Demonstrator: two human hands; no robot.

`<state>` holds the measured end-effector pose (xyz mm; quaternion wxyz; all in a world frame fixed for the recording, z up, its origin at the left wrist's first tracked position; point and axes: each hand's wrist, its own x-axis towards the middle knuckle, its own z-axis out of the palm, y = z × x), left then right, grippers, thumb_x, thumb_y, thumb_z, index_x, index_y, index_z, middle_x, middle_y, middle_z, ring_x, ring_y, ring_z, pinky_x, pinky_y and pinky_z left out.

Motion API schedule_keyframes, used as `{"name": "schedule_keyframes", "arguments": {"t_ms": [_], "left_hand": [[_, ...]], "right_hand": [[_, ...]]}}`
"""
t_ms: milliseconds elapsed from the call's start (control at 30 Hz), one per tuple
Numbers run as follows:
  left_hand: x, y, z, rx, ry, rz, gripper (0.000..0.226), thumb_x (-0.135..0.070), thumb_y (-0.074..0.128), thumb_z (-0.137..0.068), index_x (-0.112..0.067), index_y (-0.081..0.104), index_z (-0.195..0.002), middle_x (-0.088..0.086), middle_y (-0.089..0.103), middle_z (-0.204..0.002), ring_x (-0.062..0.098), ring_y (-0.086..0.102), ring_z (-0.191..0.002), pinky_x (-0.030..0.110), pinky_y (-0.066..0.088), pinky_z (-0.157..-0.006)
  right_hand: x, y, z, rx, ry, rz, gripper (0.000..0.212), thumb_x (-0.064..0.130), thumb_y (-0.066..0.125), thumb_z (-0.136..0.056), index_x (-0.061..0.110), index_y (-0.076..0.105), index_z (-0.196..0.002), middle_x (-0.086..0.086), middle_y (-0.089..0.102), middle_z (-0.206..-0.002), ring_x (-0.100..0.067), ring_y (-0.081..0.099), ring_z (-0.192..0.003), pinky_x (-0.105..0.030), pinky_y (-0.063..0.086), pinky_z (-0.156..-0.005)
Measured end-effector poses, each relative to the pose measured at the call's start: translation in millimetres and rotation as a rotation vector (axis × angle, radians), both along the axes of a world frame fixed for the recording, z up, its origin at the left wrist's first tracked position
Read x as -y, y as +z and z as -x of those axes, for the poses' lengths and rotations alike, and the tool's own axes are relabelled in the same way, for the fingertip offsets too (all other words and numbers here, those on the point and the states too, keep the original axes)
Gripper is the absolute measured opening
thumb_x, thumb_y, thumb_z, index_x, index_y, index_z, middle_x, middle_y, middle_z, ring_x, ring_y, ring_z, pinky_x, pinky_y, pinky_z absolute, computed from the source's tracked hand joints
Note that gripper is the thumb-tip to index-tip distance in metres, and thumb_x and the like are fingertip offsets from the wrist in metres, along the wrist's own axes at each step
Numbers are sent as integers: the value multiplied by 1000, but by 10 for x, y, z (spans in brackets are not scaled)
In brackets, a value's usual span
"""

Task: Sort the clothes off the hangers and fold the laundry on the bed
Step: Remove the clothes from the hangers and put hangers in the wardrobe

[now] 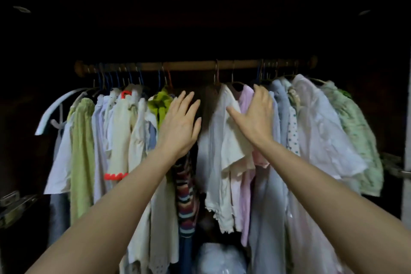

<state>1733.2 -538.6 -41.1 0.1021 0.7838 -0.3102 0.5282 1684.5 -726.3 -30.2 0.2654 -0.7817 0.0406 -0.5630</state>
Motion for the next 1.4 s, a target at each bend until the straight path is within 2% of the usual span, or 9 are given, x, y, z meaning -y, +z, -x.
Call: {"name": "schedule_keyframes", "arguments": {"t_ms": [100, 200, 333, 433, 633, 900, 1033, 1233, 1400], "left_hand": [[344, 41, 27, -254, -142, 103, 49, -38, 37, -102, -13, 40, -144, 5, 37, -150, 19, 31, -140, 32, 31, -109], [533, 153, 17, -470, -281, 243, 43, -37, 38, -102, -10, 53, -132, 8, 56, -131, 23, 50, -123, 25, 36, -93], [368, 190, -73, -174, 105, -31, 42, -30, 46, -97, -11, 52, -134, 10, 49, -141, 27, 31, -140, 37, 21, -117], [59, 83, -156, -18, 352, -198, 46, -27, 48, -93, -8, 51, -135, 14, 40, -149, 31, 17, -146, 44, -1, -120], [-461, -120, -177, 5, 459, -108, 67, -34, 49, -94, -6, 26, -150, 16, 17, -159, 31, 8, -148, 47, 4, -121], [-935, -244, -196, 0, 465, -13, 69, -46, 33, -97, -11, 17, -153, 9, 17, -160, 24, 10, -149, 44, 6, -121], [-1137, -301, -225, 19, 441, -59, 68, -50, 24, -97, -15, 17, -154, 8, 20, -159, 24, 10, -149, 46, 10, -120], [-1104, -402, -357, 59, 351, -41, 66, -48, 34, -97, -15, 22, -153, 7, 23, -159, 25, 10, -149, 44, 6, -121], [-1124, -414, -382, 29, 290, -39, 66, -45, 40, -98, -11, 24, -152, 8, 22, -159, 27, 12, -148, 45, 8, -121]], "right_hand": [[184, -141, 77, -210, 143, -202, 115, 46, 75, -75, 7, 0, -152, -8, 10, -160, -25, 18, -145, -33, 24, -112], [203, -34, -10, -194, 224, -251, 112, 45, 77, -74, 9, 6, -152, -10, 24, -155, -27, 34, -137, -35, 36, -103], [189, 277, -246, -212, 178, -194, 48, 28, 66, -85, -2, 49, -119, -13, 57, -108, -31, 57, -107, -28, 36, -71], [86, 310, -349, -316, 122, -115, 11, 9, 49, -91, -2, 51, -95, -17, 54, -89, -38, 59, -96, -28, 31, -66], [-373, 269, -418, -435, 269, -47, 21, 11, 46, -95, -5, 52, -105, -24, 57, -110, -32, 54, -91, -26, 33, -67], [-1533, 216, -545, -473, 557, 46, 30, 9, 47, -95, 12, 41, -66, -1, 42, -65, -16, 42, -61, -25, 28, -49], [-1516, 129, -613, -464, 665, 19, 11, 13, 45, -96, 4, 51, -97, -9, 55, -88, -21, 52, -80, -29, 37, -65], [-1332, -248, -881, -353, 865, -42, 66, 51, 46, -86, 34, 29, -148, 4, 47, -144, -15, 44, -132, -43, 39, -108], [-1315, -367, -789, -329, 992, -120, 65, 38, 45, -100, 33, 7, -152, 20, 6, -158, 11, 4, -140, -13, 9, -112]]}}
